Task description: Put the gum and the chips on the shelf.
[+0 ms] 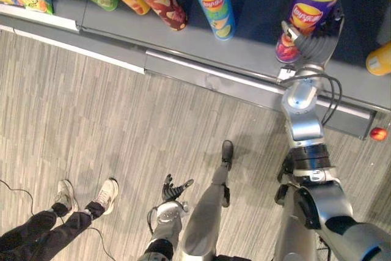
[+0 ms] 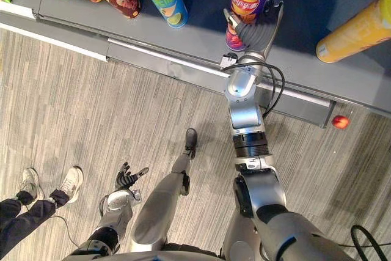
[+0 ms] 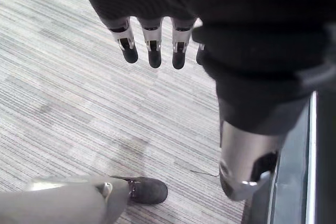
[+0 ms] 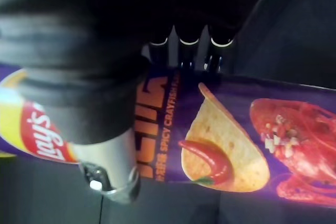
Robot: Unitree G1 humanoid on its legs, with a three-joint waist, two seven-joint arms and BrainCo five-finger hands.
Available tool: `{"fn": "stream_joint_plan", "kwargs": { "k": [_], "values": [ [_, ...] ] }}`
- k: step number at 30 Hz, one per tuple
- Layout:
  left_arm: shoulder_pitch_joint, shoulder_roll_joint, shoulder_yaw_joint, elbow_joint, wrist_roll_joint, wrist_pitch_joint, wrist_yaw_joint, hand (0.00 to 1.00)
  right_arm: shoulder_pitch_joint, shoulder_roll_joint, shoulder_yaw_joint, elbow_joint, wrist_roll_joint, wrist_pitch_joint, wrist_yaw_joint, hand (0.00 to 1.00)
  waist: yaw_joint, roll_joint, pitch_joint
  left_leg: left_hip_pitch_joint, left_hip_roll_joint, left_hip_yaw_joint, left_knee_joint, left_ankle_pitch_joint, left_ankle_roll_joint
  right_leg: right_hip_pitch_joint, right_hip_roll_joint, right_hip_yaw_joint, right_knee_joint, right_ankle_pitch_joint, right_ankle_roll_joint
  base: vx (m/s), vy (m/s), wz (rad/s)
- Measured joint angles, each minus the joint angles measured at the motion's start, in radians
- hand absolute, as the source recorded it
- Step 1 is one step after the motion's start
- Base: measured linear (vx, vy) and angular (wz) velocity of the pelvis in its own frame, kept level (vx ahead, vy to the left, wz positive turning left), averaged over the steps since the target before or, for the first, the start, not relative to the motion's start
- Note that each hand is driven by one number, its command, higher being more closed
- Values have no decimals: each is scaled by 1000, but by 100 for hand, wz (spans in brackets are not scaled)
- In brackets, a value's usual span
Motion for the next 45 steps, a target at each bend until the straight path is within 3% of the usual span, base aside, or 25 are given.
{"fn": "stream_joint_plan", "kwargs": {
  "k": [5, 21, 25, 36, 40, 41, 45],
  "values": [
    [0, -25, -1, -7, 0, 0, 0, 0, 0, 8, 0, -37, 0, 0, -1, 100, 0, 0, -1, -3, -1, 31, 0, -11, -15, -16, -8, 2, 12, -2, -2, 12, -32, -5],
    [-14, -41, 1, -27, -39, -9, 0, 0, 29, 35, 1, -50, 1, 0, 0, 100, -1, -12, -15, -39, 9, 127, 0, -8, -11, -68, -25, -5, 39, -7, -9, 5, -19, 0],
    [-21, -43, 0, -27, -39, -14, 0, 0, 37, 35, 2, -45, 1, 0, 0, 100, -1, -12, -15, -41, 9, 128, 0, 3, 0, -69, -28, -12, 42, -13, -8, 16, -21, 3],
    [-23, -43, 0, -27, -39, -14, 3, 0, 32, 35, 9, -44, 0, -11, -4, 100, -2, -20, -24, -63, 7, 129, 0, 1, -15, -104, -37, -17, 74, -26, -12, 8, -15, 1],
    [-23, -44, 6, -25, -39, -14, 4, 0, 29, 35, 8, -40, 1, -17, -4, 100, -3, -33, -30, -73, 8, 148, 0, 8, -6, -118, -40, -14, 80, -26, -12, 0, 0, 0],
    [-23, -44, 7, -26, -39, -14, 4, 0, 29, 35, 9, -39, 1, -18, -4, 0, -2, -34, -30, -73, 8, 148, 0, 8, -6, -118, -40, -14, 80, -26, -12, 0, 0, 0],
    [-23, -44, 7, -26, -39, -15, 4, 0, 30, 35, 9, -13, 1, -21, -4, 0, -3, -34, -30, -73, 8, 148, 0, 9, -6, -118, -40, -14, 80, -26, -12, 0, 0, 0]
  ]
}}
